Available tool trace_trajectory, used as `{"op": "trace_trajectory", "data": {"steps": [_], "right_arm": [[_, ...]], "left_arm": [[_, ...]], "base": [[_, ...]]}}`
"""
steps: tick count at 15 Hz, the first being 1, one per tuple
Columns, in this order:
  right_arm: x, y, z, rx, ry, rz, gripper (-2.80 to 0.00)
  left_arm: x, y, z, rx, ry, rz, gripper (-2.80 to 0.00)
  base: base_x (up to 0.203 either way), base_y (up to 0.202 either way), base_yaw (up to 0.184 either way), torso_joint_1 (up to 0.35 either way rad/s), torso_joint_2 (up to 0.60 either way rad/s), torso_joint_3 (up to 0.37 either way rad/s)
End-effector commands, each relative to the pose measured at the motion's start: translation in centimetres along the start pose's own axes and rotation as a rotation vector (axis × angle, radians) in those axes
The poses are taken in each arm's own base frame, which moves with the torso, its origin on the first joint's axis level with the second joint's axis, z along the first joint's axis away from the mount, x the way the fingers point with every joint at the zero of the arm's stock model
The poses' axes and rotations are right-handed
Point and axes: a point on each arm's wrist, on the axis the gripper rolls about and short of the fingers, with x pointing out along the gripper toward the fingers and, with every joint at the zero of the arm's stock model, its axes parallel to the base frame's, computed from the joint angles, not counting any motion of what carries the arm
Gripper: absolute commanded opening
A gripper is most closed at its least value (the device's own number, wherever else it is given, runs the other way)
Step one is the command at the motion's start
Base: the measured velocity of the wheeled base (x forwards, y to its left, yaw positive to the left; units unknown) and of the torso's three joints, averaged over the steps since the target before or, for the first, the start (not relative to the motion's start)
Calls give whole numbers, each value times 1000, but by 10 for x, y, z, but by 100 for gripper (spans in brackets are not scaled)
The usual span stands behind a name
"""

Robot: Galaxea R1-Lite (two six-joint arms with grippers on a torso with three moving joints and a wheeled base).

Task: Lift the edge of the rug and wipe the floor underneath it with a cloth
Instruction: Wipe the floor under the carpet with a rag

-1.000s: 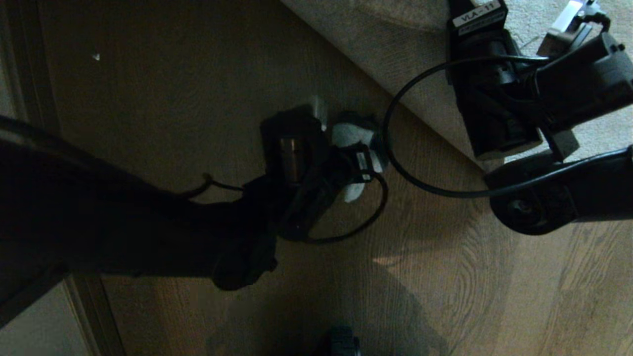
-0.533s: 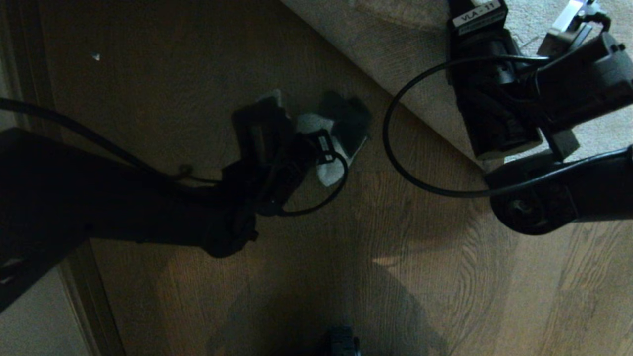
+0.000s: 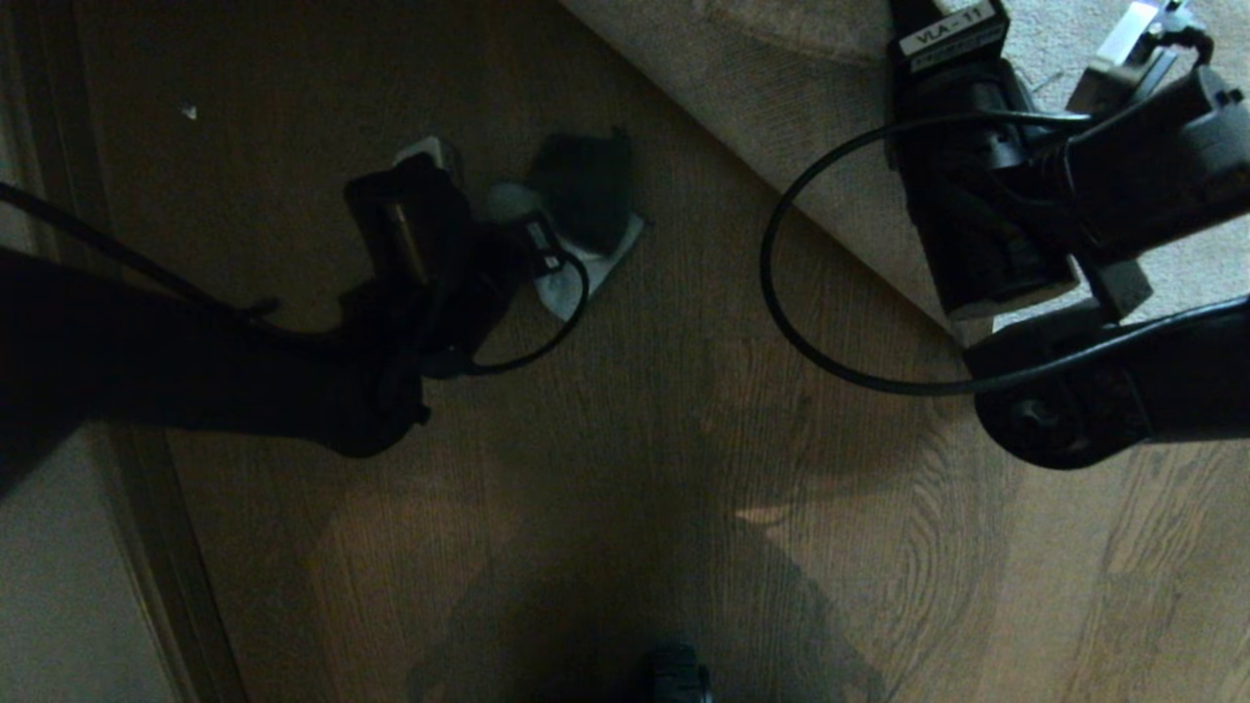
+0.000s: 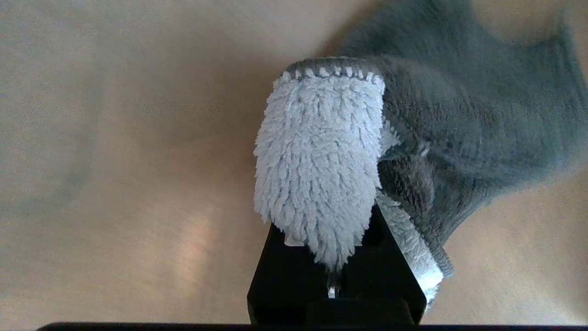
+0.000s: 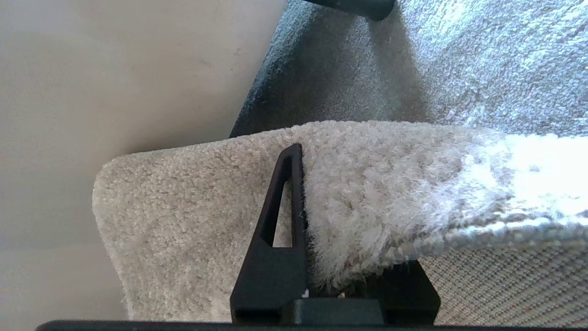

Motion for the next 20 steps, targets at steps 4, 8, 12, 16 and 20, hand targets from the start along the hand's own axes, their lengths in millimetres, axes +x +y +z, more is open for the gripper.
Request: {"op": "trace_trajectory", "data": {"steps": [4,8,12,16,20], "right_arm": [[0,4,4,17,-36,28,-280],[0,5,5,16,-36,30,-280],[-3,5,7,13,-29,25,-280],[-3,7,9,15,-32,27,-280],[-3,7,9,15,-33,28,-280]], "left_arm": [[-25,10,36,-12,-62,19,-280],[-57,15,47,-9,-51,24,-280],[-102,26,51,2,-17,37,-280],[-147,46,44,22,38,69,-280],[-180,67,38,38,63,123,-280]], "base": [[0,0,0,0,0,0],[0,0,0,0,0,0],[0,0,0,0,0,0],[0,0,0,0,0,0],[0,0,0,0,0,0]]}}
